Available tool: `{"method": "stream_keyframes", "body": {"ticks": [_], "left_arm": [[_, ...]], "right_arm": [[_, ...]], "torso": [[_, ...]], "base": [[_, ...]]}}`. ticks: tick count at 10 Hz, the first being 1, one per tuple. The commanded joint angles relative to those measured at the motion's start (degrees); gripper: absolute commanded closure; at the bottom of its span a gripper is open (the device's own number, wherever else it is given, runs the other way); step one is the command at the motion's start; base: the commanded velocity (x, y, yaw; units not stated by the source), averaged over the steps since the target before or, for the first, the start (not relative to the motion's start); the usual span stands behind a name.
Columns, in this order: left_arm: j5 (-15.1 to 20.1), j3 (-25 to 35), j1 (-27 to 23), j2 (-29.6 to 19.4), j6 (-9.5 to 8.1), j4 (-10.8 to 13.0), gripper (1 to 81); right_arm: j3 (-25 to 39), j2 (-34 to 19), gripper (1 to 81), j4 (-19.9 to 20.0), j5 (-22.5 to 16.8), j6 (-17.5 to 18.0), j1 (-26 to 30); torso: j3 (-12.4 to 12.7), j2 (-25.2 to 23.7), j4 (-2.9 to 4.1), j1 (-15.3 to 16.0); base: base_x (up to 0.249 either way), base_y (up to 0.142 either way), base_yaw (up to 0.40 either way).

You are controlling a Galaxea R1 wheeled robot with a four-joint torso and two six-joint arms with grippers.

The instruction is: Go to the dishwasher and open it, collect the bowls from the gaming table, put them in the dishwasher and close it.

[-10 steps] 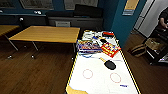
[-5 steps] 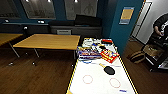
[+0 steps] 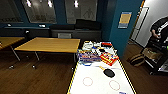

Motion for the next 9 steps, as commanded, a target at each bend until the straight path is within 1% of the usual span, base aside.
{"method": "stream_keyframes", "body": {"ticks": [1,2,3,4,5,6,7,8,9], "left_arm": [[-0.3,5.6,-0.9,-6.9,0.68,1.6,81.1],[-0.2,6.7,-0.7,-7.6,0.68,1.8,81.1],[-0.2,6.4,-0.3,-6.9,0.68,2.4,81.1],[0.0,5.8,0.3,-5.7,0.68,3.0,81.1],[0.1,3.9,0.9,-3.9,0.59,3.5,81.1],[0.2,1.1,1.7,-1.7,0.59,3.4,81.1],[0.1,-2.7,2.6,1.0,0.68,3.4,81.1],[-0.1,-4.7,3.3,2.3,0.68,3.4,81.1],[-0.1,-6.1,3.8,3.2,0.68,3.5,81.1]], "right_arm": [[7.4,-8.6,81.1,-2.0,-2.0,0.0,1.4],[9.6,-9.3,81.1,-2.0,-2.1,-0.1,1.4],[9.7,-7.5,81.1,-2.1,-2.5,0.0,1.7],[8.2,-5.2,81.1,-2.1,-2.7,0.0,1.9],[5.6,-2.9,81.1,-2.1,-2.8,0.0,1.9],[2.7,-0.6,81.1,-2.1,-3.9,0.0,2.2],[-1.6,2.3,81.1,-2.1,-5.0,0.0,2.2],[-6.3,5.0,81.1,-2.1,-5.4,-0.1,2.3],[-9.6,7.1,81.1,-2.1,-5.8,-0.1,2.3]], "torso": [[0.0,0.0,0.00,0.1],[0.0,0.0,0.00,0.1],[0.0,0.0,0.00,0.1],[0.0,0.0,0.00,0.1],[0.0,0.0,0.00,0.1],[0.0,0.0,0.00,0.1],[0.0,0.0,0.00,0.1],[0.0,0.0,0.00,0.1],[0.0,0.0,0.00,0.1]], "base": [[0.000,0.000,0.000],[0.000,0.000,0.000],[0.000,0.000,0.000],[0.000,0.000,0.000],[0.000,0.000,0.000],[0.000,0.000,0.000],[0.000,0.000,0.000],[0.000,0.000,0.000],[0.000,0.000,0.000]]}}
